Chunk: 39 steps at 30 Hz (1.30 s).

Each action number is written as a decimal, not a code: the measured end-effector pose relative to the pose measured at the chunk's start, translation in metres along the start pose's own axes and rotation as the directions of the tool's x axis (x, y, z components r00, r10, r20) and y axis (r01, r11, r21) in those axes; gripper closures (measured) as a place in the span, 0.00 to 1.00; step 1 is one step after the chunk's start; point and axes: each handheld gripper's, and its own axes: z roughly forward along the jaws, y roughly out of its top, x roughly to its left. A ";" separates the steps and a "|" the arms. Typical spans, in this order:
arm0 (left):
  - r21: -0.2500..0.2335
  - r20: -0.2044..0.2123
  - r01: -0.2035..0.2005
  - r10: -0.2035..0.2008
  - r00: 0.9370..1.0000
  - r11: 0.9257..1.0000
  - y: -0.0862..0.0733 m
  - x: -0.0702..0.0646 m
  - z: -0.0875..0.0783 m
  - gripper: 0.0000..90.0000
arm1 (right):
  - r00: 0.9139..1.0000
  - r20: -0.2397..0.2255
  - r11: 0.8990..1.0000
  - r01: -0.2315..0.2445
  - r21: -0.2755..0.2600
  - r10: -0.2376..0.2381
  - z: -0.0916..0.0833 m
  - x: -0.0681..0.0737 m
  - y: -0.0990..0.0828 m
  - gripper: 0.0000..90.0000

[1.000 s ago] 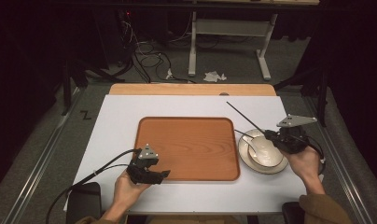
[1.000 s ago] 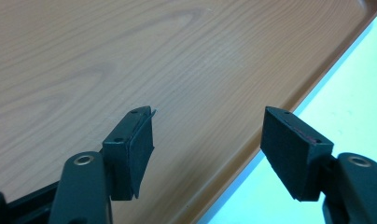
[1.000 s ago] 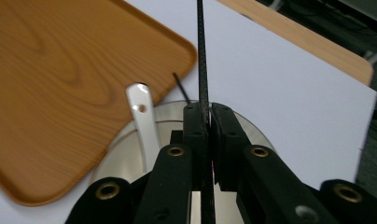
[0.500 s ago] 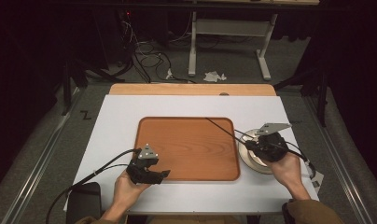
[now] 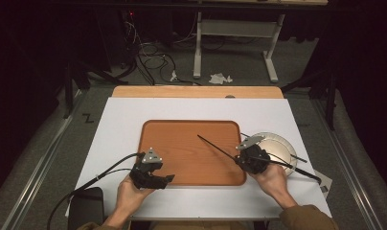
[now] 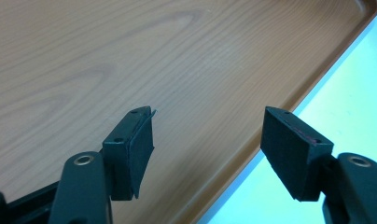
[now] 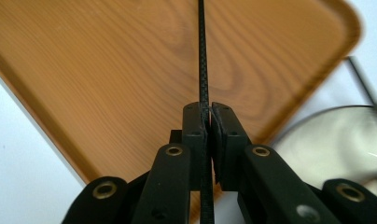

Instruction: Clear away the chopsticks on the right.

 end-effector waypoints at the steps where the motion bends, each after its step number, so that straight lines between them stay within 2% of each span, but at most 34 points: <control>1: 0.001 0.000 -0.001 0.001 1.000 1.000 0.000 0.000 0.000 0.38 | 1.000 -0.012 1.000 -0.006 0.002 0.006 0.004 0.001 0.000 0.95; 6: -0.002 -0.001 -0.001 0.001 1.000 1.000 0.000 -0.001 0.000 0.38 | 0.999 -0.035 0.999 0.014 0.033 -0.013 0.023 0.011 -0.001 0.95; 12: 0.001 0.001 -0.004 0.004 1.000 1.000 0.000 0.000 0.000 0.38 | 0.999 -0.037 0.995 0.030 0.098 -0.026 0.034 0.016 -0.005 0.92; 15: 0.001 0.001 -0.006 0.006 1.000 1.000 -0.001 -0.001 0.000 0.38 | 1.000 -0.015 0.995 0.024 0.098 -0.022 0.034 0.015 -0.006 0.91; 21: 0.001 0.002 -0.004 0.004 1.000 1.000 0.000 -0.001 0.000 0.38 | 0.997 0.076 0.994 -0.033 0.105 0.025 0.035 0.010 -0.007 0.94; 22: 0.001 0.003 -0.002 0.002 1.000 1.000 0.000 -0.001 0.000 0.38 | 0.996 0.092 0.994 -0.029 0.106 0.020 0.035 0.009 -0.008 0.94; 25: 0.001 0.001 -0.005 0.005 1.000 1.000 -0.001 -0.001 0.000 0.38 | 0.994 0.101 0.994 -0.048 0.096 0.039 0.035 0.008 -0.008 0.92; 28: 0.001 0.001 -0.005 0.005 1.000 1.000 0.000 0.000 0.000 0.38 | 0.995 0.093 0.994 -0.052 0.101 0.042 0.034 0.008 -0.008 0.84; 30: 0.001 0.000 -0.004 0.004 1.000 1.000 0.000 0.000 0.000 0.38 | 0.995 0.085 0.995 -0.051 0.080 0.044 0.030 0.008 -0.007 0.81; 33: 0.001 -0.001 -0.005 0.005 1.000 1.000 0.000 0.000 0.000 0.38 | 0.997 0.062 0.999 -0.042 0.020 0.041 0.018 0.009 -0.005 0.79; 36: 0.000 -0.001 -0.003 0.003 1.000 1.000 -0.001 -0.001 0.000 0.38 | 0.997 0.062 0.999 -0.037 -0.013 0.038 0.007 0.005 -0.005 0.77; 39: 0.001 -0.002 -0.005 0.005 1.000 1.000 0.000 0.000 0.000 0.38 | 0.998 0.047 0.997 -0.044 -0.068 0.047 -0.006 -0.002 -0.004 0.75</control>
